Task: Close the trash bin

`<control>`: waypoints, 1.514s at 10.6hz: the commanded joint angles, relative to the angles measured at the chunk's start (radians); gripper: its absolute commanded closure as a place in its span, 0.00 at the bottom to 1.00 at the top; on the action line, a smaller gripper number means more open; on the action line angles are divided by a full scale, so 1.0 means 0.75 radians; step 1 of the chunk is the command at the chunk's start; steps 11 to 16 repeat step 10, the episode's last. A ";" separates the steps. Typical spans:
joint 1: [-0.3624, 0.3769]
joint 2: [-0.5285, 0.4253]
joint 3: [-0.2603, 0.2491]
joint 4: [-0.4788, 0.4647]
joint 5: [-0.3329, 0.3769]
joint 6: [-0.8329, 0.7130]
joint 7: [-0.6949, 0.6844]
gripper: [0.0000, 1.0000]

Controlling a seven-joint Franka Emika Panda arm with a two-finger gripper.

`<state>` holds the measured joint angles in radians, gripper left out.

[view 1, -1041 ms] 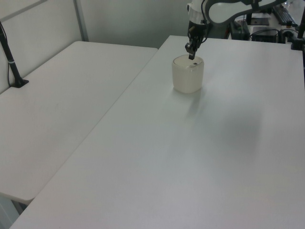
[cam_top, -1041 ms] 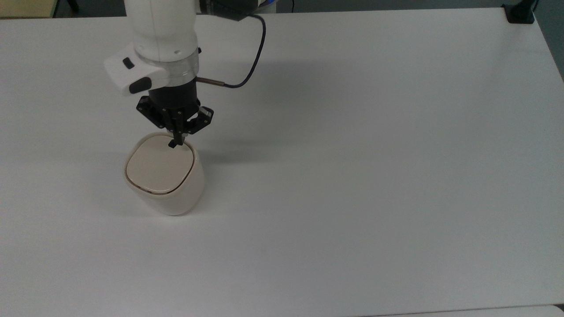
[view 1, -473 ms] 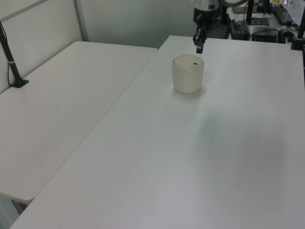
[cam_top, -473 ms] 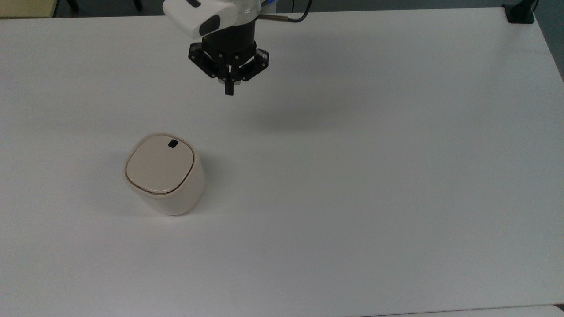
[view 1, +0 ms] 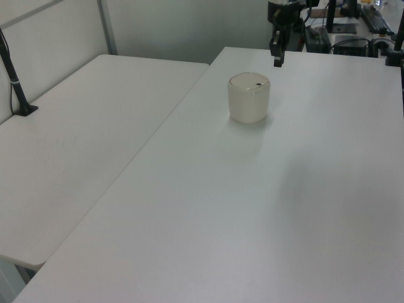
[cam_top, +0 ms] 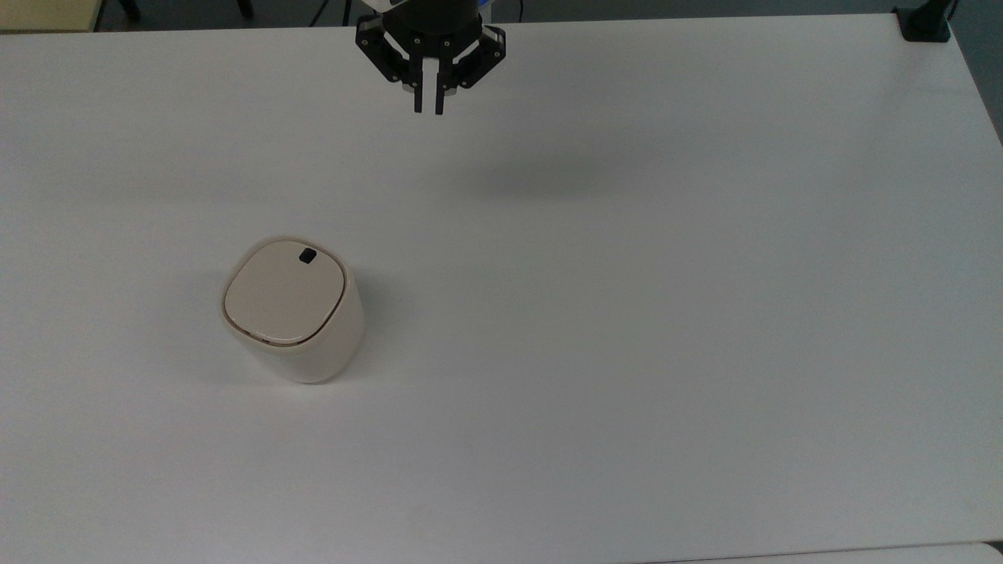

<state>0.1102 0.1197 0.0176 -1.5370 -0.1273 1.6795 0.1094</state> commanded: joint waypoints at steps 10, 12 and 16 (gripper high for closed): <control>0.033 -0.084 -0.019 -0.098 0.012 -0.045 -0.017 0.00; 0.033 -0.084 -0.019 -0.098 0.012 -0.045 -0.017 0.00; 0.033 -0.084 -0.019 -0.098 0.012 -0.045 -0.017 0.00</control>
